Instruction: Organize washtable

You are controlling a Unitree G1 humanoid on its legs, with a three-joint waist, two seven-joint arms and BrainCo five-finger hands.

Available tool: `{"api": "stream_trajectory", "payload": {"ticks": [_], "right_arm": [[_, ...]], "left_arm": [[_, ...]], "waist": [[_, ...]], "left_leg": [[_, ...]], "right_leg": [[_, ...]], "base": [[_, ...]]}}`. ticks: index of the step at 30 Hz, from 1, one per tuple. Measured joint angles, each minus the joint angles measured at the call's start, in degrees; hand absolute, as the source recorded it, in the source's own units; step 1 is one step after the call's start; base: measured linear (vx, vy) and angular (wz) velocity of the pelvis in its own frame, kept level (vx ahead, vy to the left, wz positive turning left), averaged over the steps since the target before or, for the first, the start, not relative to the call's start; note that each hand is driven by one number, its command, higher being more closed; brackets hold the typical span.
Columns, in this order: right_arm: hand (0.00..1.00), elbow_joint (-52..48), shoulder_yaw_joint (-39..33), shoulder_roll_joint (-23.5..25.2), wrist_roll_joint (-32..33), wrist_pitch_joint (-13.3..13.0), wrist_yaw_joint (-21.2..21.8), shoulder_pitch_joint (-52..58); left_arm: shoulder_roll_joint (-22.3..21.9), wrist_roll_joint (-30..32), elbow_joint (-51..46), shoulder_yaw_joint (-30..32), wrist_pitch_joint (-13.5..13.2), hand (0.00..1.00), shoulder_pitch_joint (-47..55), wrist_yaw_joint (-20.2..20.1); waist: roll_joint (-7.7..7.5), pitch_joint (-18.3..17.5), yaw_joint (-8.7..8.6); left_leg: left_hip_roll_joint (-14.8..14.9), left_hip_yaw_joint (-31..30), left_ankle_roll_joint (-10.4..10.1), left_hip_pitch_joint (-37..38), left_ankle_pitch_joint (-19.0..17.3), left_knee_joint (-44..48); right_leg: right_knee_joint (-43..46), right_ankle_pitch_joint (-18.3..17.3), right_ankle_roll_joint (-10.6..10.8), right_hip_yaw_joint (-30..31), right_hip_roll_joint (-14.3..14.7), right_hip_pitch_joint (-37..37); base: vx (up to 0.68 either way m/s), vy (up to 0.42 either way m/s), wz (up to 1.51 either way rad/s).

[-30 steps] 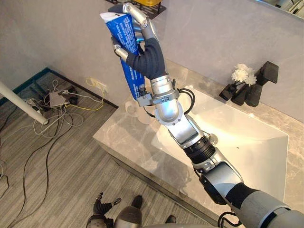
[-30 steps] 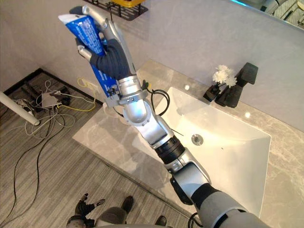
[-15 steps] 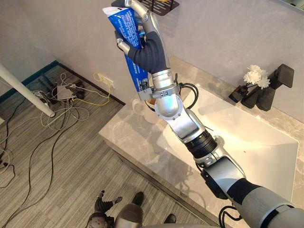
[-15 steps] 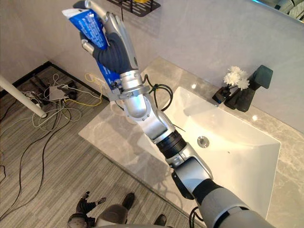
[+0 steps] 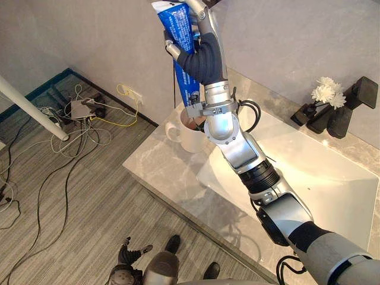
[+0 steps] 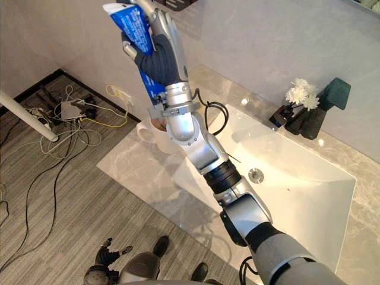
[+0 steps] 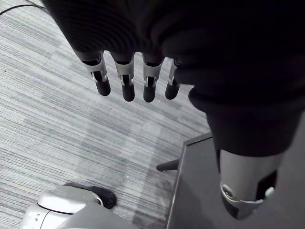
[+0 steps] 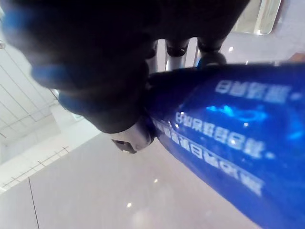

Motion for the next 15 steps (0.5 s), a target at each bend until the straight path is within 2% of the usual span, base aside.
{"api": "stream_trajectory", "payload": {"ticks": [15], "right_arm": [[1.0,0.08,0.12,-0.08,0.05,0.0,-0.24,1.03]], "left_arm": [[-0.05,0.03,0.1,-0.4,-0.02,0.0,0.1,-0.05]], "waist": [[0.61,0.4,-0.11]], "left_leg": [[-0.18,-0.26,0.0,-0.21,0.01,0.22]], "right_leg": [[0.0,-0.09,-0.12,-1.04,-0.08,0.04]], "base": [[0.0,0.001,0.01]]}}
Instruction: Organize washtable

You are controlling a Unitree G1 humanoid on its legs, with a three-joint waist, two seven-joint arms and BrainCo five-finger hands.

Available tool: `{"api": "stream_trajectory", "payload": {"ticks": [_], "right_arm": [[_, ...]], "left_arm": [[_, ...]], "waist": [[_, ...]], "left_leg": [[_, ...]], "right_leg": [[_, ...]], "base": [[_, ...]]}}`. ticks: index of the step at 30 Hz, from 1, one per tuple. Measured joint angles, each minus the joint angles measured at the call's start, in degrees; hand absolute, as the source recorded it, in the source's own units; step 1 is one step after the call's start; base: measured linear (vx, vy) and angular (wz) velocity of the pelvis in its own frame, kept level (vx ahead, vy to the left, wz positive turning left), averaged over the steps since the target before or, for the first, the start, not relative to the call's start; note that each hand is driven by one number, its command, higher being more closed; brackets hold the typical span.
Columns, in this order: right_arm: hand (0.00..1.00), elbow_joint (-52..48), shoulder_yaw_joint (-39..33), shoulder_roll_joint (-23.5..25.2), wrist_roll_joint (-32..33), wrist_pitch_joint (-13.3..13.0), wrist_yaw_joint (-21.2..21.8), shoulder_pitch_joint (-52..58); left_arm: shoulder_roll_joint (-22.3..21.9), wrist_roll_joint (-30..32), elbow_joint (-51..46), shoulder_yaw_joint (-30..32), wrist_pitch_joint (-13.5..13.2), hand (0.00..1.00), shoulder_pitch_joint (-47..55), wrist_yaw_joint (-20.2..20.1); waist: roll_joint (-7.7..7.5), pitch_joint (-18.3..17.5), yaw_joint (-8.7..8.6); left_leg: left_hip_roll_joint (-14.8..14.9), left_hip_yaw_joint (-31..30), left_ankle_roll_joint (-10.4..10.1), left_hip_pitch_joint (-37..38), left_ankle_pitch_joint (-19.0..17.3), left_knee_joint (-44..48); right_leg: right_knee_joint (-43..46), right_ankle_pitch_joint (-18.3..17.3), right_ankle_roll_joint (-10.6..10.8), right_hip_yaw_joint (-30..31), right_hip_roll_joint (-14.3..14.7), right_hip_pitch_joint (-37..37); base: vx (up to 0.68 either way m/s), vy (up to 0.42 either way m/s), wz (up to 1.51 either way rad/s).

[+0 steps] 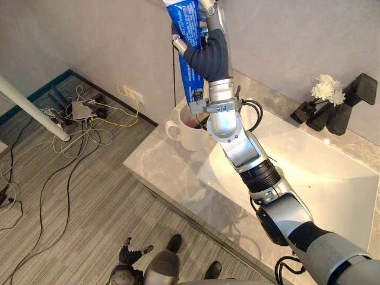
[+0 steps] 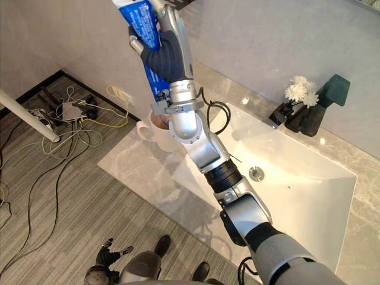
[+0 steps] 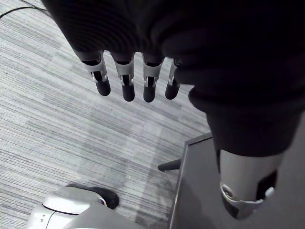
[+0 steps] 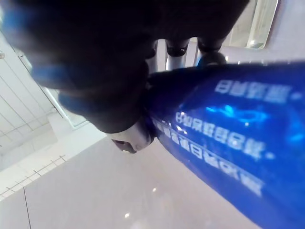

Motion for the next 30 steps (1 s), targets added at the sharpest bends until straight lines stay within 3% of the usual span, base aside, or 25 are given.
{"api": "stream_trajectory", "payload": {"ticks": [17,18,30], "right_arm": [[1.0,2.17,1.23,0.3,1.69,0.03,1.34,4.85],[0.0,2.17,1.23,0.53,1.72,0.03,1.34,4.92],[0.0,2.12,1.23,0.83,1.72,0.02,1.32,6.48]], "left_arm": [[0.02,-0.02,0.21,-0.02,0.0,0.0,0.14,0.0],[0.02,-0.02,0.22,-0.03,0.0,0.0,0.14,0.0],[0.04,-0.02,0.24,-0.04,0.0,0.0,0.21,0.0]], "waist": [[-0.02,-0.01,-0.21],[-0.03,-0.02,-0.21],[-0.04,-0.04,-0.36]], "left_leg": [[-0.32,0.93,0.01,0.42,0.0,0.08],[-0.32,1.01,0.01,0.46,0.0,0.08],[-0.41,1.06,0.02,0.56,0.01,0.28]], "right_leg": [[0.12,0.0,0.0,0.38,-0.46,0.05],[0.12,0.0,0.0,0.41,-0.47,0.07],[0.13,0.0,0.0,0.38,-0.52,0.22]], "base": [[0.0,0.0,-0.02],[0.0,0.0,-0.04],[0.0,0.0,0.0]]}}
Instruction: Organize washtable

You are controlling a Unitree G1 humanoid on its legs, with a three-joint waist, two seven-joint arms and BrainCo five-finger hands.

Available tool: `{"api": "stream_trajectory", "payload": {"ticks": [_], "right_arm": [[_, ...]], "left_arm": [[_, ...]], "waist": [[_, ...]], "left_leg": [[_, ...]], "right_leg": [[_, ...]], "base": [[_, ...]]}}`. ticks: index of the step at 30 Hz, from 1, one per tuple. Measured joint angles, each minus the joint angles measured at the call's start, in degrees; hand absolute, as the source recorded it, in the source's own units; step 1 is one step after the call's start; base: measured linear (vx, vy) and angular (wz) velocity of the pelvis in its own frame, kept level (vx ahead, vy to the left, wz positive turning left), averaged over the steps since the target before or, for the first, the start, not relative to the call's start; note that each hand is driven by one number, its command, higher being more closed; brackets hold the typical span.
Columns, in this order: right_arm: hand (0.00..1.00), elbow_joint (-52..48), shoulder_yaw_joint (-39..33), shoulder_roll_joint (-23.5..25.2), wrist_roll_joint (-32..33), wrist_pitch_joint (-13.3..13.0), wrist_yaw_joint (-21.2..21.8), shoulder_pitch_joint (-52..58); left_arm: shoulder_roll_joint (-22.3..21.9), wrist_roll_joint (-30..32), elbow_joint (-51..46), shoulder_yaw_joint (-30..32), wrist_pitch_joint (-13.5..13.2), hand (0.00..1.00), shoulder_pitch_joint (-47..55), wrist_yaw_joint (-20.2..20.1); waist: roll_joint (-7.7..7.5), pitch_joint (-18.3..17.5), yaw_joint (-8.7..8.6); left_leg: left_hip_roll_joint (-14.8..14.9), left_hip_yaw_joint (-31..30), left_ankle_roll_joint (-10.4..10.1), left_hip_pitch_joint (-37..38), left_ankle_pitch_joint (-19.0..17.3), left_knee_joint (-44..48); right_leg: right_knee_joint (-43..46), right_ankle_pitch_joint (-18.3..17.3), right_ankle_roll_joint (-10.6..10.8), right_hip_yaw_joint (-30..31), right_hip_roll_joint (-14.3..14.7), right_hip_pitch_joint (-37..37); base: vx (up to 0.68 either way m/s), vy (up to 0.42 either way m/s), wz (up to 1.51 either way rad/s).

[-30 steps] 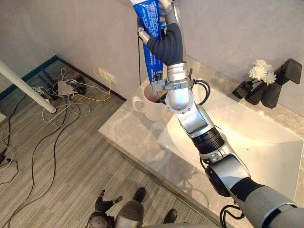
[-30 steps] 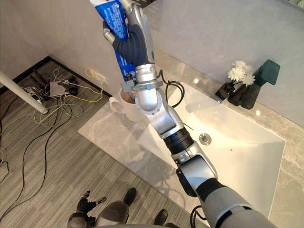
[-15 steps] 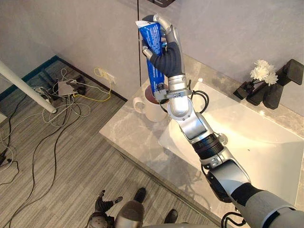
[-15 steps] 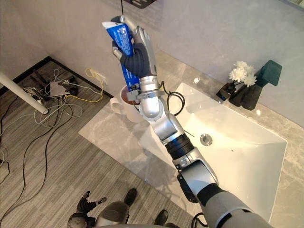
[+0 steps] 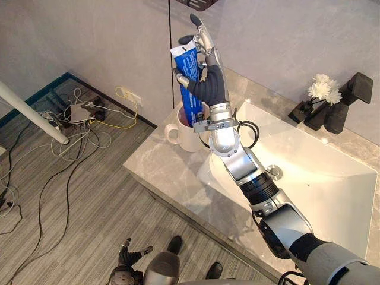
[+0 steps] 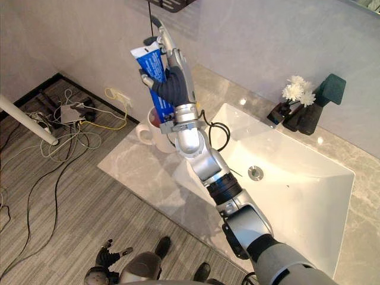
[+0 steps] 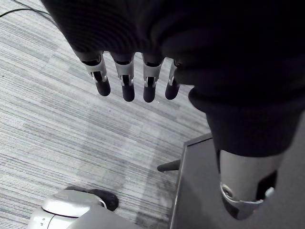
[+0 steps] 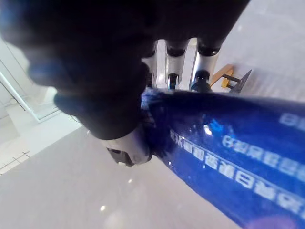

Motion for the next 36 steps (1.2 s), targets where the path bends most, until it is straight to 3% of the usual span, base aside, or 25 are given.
{"api": "stream_trajectory", "payload": {"ticks": [8,14,36], "right_arm": [[0.0,-0.2,0.0,0.38,0.0,-0.03,-0.05,0.01],[0.0,-0.28,0.0,0.95,0.0,-0.03,-0.09,0.17],[0.0,-4.9,-0.02,1.0,0.59,-0.22,-0.1,3.44]], "left_arm": [[0.02,0.0,0.01,0.0,0.01,0.0,0.03,0.01],[0.22,0.0,0.0,0.01,0.01,0.0,0.74,0.06],[0.2,0.0,0.17,0.0,0.16,0.0,1.19,0.06]], "waist": [[-0.04,-0.04,-0.08],[-0.09,-0.08,-1.34],[-0.07,-1.31,-1.45]], "left_leg": [[-0.08,-0.21,0.0,0.14,0.0,0.06],[-0.1,-0.27,0.0,0.44,0.0,0.07],[-0.07,0.51,0.0,0.67,0.0,0.46]], "right_leg": [[0.0,0.0,0.0,-0.25,-0.03,0.27],[0.0,0.0,0.0,-0.33,-0.04,0.6],[-0.01,0.0,0.0,0.39,-0.07,0.73]], "base": [[0.0,0.0,0.0],[0.0,0.0,0.01],[0.0,0.0,-0.01]]}}
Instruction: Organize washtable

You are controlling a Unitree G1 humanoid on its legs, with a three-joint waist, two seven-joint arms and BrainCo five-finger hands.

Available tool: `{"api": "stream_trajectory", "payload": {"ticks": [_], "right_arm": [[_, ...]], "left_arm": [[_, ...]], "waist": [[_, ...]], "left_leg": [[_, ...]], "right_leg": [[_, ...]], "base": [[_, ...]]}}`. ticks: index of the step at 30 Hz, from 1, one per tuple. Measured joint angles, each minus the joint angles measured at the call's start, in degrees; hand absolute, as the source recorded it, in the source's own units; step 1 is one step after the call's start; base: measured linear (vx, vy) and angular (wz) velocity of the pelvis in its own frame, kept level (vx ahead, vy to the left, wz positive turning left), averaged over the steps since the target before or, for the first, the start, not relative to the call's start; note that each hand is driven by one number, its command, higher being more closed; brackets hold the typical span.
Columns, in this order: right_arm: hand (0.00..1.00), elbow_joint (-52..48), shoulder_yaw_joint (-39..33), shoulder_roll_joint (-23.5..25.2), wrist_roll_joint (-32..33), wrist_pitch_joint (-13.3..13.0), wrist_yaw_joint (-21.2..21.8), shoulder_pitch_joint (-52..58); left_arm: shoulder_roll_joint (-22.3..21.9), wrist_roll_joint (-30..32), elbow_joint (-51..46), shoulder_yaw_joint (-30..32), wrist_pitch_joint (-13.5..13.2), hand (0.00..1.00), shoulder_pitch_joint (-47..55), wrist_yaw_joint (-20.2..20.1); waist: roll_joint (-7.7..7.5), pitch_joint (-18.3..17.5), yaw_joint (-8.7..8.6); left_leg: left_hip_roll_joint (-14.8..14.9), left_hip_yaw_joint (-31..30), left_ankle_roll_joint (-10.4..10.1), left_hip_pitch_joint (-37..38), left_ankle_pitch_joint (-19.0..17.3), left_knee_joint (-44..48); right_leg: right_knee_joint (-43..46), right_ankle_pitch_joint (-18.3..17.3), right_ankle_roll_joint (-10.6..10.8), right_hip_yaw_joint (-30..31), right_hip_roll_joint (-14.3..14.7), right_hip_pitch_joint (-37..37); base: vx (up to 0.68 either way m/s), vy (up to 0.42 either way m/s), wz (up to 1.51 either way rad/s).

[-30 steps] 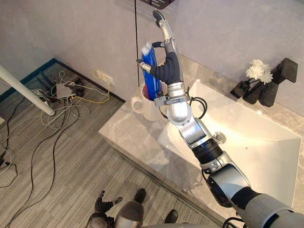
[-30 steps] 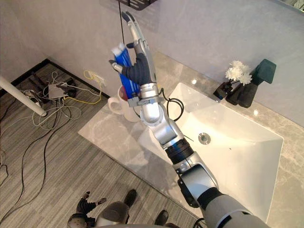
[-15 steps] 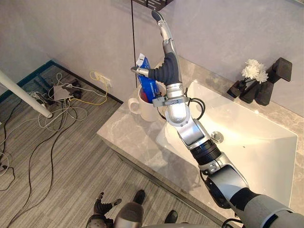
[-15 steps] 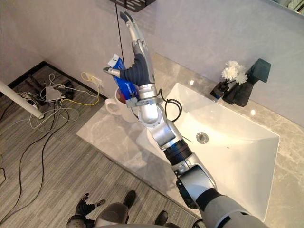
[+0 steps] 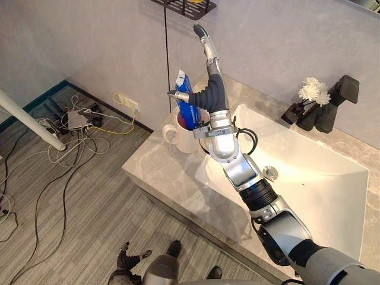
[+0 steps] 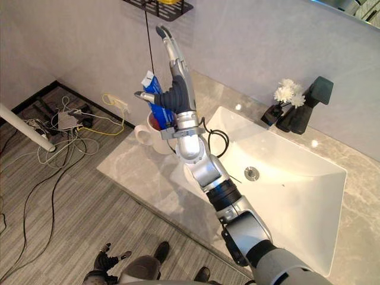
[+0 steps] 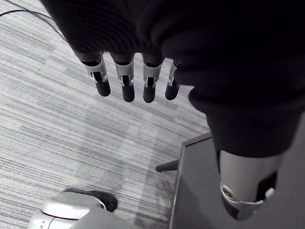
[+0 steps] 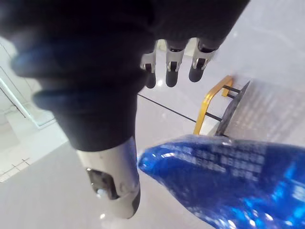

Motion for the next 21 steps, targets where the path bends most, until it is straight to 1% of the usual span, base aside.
{"api": "stream_trajectory", "payload": {"ticks": [7,9,12,16,21], "right_arm": [[0.0,-2.9,-0.01,0.0,1.31,-0.76,0.1,1.99],[0.0,-2.91,0.04,0.14,2.18,-0.83,0.19,2.15],[0.0,-3.89,-0.04,-0.25,2.67,-1.01,0.32,2.35],[0.0,-5.04,-0.03,-0.52,3.05,-1.17,1.23,2.79],[0.0,-5.08,0.01,-0.93,3.04,-1.16,1.4,3.62]], "left_arm": [[0.01,0.0,0.0,0.05,0.39,0.0,0.14,0.01],[0.06,0.0,0.02,0.09,0.46,0.0,0.94,0.04],[0.04,0.0,0.56,0.07,0.51,0.0,1.04,0.0],[0.06,0.0,0.71,0.08,0.55,0.0,1.08,0.0],[0.14,0.0,0.71,0.1,0.55,0.0,1.34,-0.01]], "waist": [[0.01,-0.09,-0.3],[0.12,-0.94,-1.36],[0.26,-1.7,-1.71],[0.31,-1.74,-2.11],[0.29,-1.78,-2.85]], "left_leg": [[-0.01,0.2,0.0,0.01,0.0,0.3],[-0.03,0.21,0.01,0.0,0.0,0.3],[0.03,0.25,0.0,0.15,0.0,0.29],[0.11,0.44,0.0,0.26,0.0,0.33],[0.13,0.97,0.01,0.45,0.0,0.35]], "right_leg": [[0.03,0.0,0.0,0.39,-0.02,0.05],[0.03,0.0,0.0,0.5,-0.04,0.04],[0.03,0.0,0.0,0.72,-0.04,0.03],[0.04,0.0,0.0,0.86,0.01,0.09],[0.13,0.01,0.0,1.13,-0.03,0.1]], "base": [[0.0,0.0,-0.01],[0.0,0.0,0.0],[0.0,0.013,-0.05],[0.0,0.0,0.0],[0.0,0.011,-0.03]]}}
